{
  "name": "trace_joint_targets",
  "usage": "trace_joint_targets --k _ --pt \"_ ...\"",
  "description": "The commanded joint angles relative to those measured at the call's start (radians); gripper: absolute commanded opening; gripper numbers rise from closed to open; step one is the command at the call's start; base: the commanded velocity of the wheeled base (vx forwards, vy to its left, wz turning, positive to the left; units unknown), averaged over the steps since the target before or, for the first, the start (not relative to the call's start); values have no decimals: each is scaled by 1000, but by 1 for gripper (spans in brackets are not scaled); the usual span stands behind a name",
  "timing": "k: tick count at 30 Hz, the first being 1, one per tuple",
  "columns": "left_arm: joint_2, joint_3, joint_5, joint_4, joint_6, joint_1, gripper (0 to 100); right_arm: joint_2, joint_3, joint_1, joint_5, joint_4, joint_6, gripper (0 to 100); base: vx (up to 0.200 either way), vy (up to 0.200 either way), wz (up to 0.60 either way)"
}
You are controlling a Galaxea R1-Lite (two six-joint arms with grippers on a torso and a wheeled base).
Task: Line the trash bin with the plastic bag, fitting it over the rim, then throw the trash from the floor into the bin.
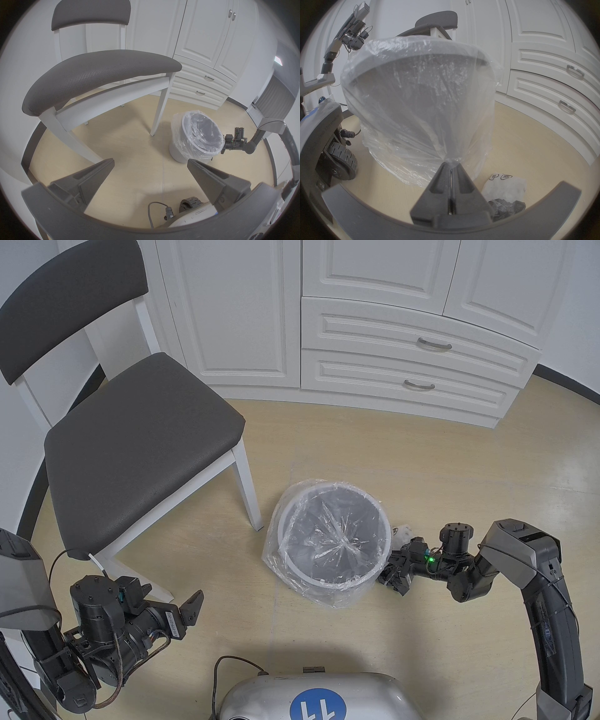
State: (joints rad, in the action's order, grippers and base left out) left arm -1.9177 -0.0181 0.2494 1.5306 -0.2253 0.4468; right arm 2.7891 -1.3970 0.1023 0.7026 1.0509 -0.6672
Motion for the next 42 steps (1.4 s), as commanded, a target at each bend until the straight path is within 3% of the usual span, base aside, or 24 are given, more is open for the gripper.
trace_joint_targets --k 1,6,7,15,26,29,32,36,38,39,42 --pt "-3 18 1 0 0 0 100 3 0 0 0 0 -3 0 0 0 0" --pt "2 18 2 0 0 1 100 1 0 0 2 0 -17 0 0 0 0" --pt "2 18 2 0 0 3 100 1 0 0 2 0 -15 100 0 0 0" --pt "-24 18 1 0 1 16 100 -51 58 -12 5 21 -81 100 0 0 0" --pt "-12 18 2 -6 7 29 100 -195 291 -82 41 244 -32 100 0 0 0" --pt "-11 18 2 0 9 59 100 -255 391 -151 94 386 77 100 0 0 0" --pt "-21 18 33 -1 7 89 100 -293 464 -187 109 520 242 100 0 0 0" --pt "-23 18 136 0 3 125 100 -367 555 -231 97 520 472 100 0 0 0" --pt "-21 18 137 -1 1 132 100 -385 570 -237 94 520 511 100 0 0 0" --pt "-23 18 139 0 0 147 100 -405 607 -248 80 520 583 100 0 0 0" --pt "-20 18 142 0 -2 158 100 -461 696 -247 77 520 632 100 0 0 0"
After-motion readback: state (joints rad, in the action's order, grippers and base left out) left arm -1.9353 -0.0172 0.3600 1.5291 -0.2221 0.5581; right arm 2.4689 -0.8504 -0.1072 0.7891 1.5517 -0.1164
